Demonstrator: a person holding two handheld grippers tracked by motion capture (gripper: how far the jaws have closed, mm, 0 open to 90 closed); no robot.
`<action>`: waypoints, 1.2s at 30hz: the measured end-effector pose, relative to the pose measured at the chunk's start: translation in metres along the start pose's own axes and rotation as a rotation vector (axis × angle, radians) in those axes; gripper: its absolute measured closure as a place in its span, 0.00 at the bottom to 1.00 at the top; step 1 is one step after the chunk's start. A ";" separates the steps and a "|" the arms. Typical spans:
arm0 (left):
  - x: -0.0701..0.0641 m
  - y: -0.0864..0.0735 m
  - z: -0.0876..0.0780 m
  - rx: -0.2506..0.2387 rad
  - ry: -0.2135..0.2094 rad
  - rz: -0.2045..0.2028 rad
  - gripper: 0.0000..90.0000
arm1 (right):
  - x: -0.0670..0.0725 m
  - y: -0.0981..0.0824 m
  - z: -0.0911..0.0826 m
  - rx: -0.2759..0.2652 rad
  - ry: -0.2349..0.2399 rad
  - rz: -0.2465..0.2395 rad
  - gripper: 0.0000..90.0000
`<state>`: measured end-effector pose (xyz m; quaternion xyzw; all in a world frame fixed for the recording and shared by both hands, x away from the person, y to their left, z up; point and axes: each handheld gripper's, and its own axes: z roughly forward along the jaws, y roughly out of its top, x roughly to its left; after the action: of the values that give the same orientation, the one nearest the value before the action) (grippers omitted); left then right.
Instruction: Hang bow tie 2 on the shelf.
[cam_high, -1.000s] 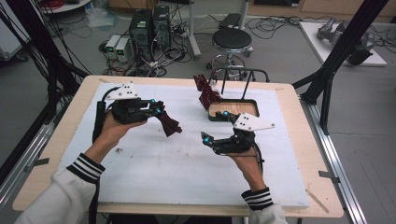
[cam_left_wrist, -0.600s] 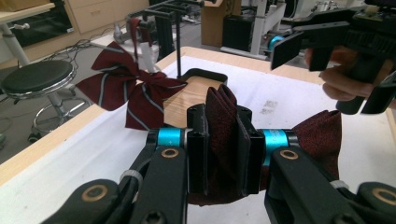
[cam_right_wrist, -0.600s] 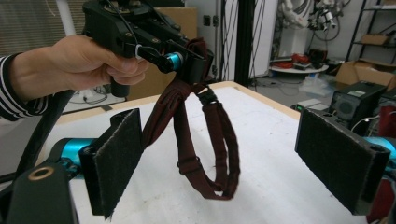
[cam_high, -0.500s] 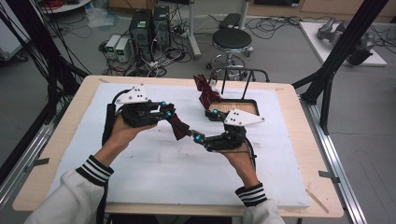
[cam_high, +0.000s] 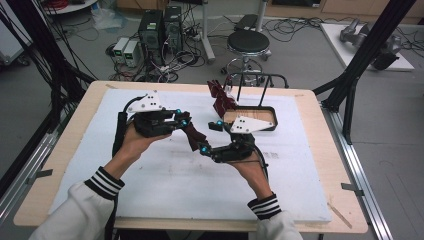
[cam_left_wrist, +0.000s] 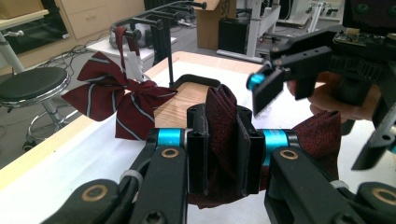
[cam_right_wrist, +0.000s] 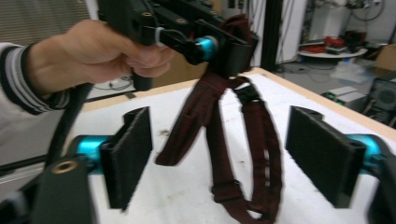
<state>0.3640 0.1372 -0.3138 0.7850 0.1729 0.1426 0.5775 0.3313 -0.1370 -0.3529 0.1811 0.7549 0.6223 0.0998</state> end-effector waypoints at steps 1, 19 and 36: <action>0.000 0.000 0.000 0.000 0.002 0.002 0.86 | 0.001 0.000 0.001 0.002 0.005 0.003 0.29; -0.002 0.001 0.003 -0.007 0.013 0.011 0.86 | 0.004 -0.001 0.007 0.052 0.016 -0.002 0.79; 0.002 -0.002 0.001 -0.042 -0.008 0.003 0.58 | 0.007 -0.001 0.009 0.074 0.026 -0.036 0.94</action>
<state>0.3662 0.1377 -0.3164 0.7735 0.1663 0.1442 0.5943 0.3286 -0.1263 -0.3554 0.1628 0.7819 0.5944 0.0943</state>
